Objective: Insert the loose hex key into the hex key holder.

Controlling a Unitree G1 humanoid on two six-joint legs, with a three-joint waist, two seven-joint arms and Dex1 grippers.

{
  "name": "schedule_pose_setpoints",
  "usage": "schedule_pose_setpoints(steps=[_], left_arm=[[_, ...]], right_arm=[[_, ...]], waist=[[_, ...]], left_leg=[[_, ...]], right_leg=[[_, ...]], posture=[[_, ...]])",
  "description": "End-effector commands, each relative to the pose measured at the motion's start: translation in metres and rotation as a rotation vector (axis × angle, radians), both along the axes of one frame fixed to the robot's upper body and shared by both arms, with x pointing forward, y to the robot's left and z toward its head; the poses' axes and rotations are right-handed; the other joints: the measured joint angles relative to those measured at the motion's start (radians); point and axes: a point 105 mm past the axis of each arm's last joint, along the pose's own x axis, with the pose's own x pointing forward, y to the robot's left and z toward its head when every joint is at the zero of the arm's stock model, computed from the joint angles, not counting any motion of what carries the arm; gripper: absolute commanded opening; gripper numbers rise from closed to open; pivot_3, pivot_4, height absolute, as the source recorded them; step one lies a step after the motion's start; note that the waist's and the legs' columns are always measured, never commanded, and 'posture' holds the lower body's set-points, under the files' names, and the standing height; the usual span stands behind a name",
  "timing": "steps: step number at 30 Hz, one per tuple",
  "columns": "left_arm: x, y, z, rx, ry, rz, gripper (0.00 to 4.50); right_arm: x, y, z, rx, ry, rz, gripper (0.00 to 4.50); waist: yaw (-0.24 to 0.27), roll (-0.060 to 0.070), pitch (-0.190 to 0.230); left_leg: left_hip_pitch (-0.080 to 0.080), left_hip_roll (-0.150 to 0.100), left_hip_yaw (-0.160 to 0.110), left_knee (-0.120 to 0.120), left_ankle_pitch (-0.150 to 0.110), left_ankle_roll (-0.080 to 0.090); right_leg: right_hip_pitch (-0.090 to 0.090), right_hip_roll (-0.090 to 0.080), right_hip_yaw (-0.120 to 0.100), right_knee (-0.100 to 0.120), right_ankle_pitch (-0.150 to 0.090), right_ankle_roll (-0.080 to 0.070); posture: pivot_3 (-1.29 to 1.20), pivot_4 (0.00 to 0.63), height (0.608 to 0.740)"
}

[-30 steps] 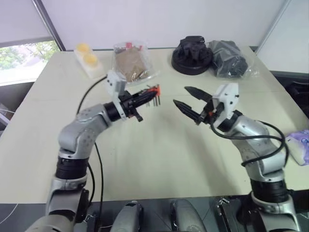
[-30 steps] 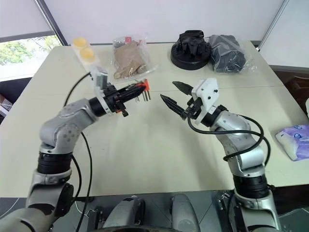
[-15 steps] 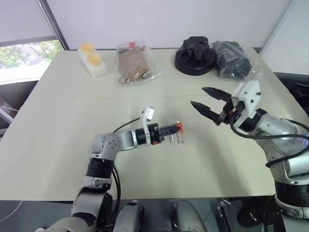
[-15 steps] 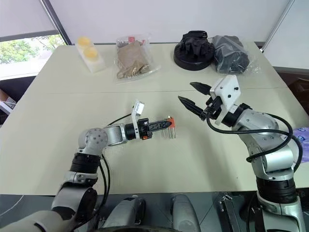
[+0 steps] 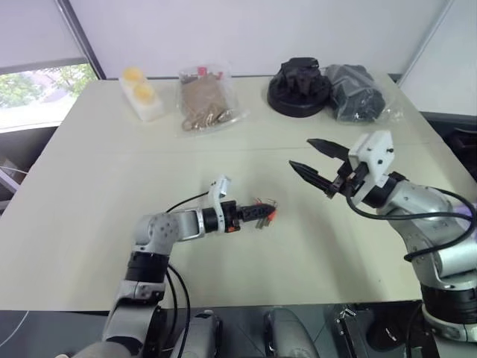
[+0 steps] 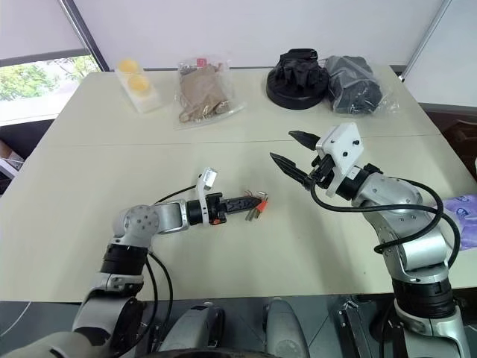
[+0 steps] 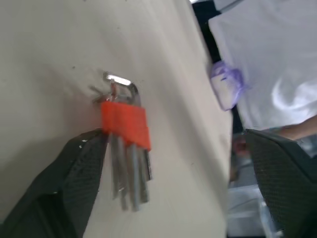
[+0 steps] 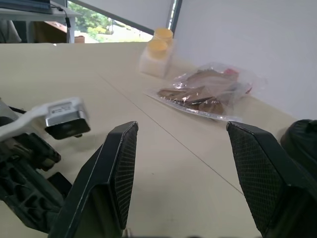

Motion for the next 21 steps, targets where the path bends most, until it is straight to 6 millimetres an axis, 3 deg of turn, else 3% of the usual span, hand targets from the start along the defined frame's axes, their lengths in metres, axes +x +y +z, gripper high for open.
schedule_pose_setpoints(steps=[1, 7, 13, 17, 21], left_arm=[[0.027, 0.03, -0.006, 0.151, -0.151, 0.206, 4.49], [0.063, 0.044, 0.045, 0.207, -0.545, 0.328, 4.49], [0.058, 0.041, 0.096, 0.279, -0.925, 0.228, 4.49], [0.053, 0.053, 0.107, 0.424, -1.078, 0.127, 4.49], [0.026, 0.065, 0.098, 0.422, -1.001, -0.069, 4.49]], right_arm=[[-0.002, 0.0, 0.007, -0.035, -0.048, 0.014, 2.95], [0.002, -0.003, 0.001, -0.067, -0.036, 0.021, 2.95], [0.002, -0.012, -0.011, -0.139, 0.002, 0.043, 2.95], [-0.004, -0.019, -0.022, -0.231, 0.043, 0.083, 2.95], [-0.011, -0.03, -0.032, -0.353, 0.079, 0.12, 2.95]], waist=[[0.004, 0.0, 0.0], [0.008, 0.0, 0.0], [0.023, -0.001, 0.001], [0.024, -0.001, 0.001], [0.018, -0.001, 0.001]], left_leg=[[0.0, 0.0, 0.0, 0.0, 0.0, 0.0], [-0.001, 0.0, 0.0, 0.001, 0.0, -0.001], [-0.003, -0.002, 0.0, 0.001, 0.0, 0.0], [-0.003, -0.002, 0.0, 0.001, 0.0, 0.0], [-0.003, -0.001, 0.0, 0.0, 0.0, 0.0]], right_leg=[[0.0, 0.0, 0.0, 0.0, 0.0, 0.0], [0.0, 0.0, -0.001, -0.001, 0.0, 0.0], [-0.002, -0.002, -0.001, -0.002, 0.0, 0.0], [-0.002, -0.002, -0.001, -0.002, 0.0, 0.0], [-0.002, -0.001, -0.001, -0.002, 0.0, 0.0]], posture=[[0.0, 0.15, 0.74], [0.0, 0.15, 0.74], [0.0, 0.15, 0.74], [0.0, 0.15, 0.74], [0.0, 0.15, 0.74]])
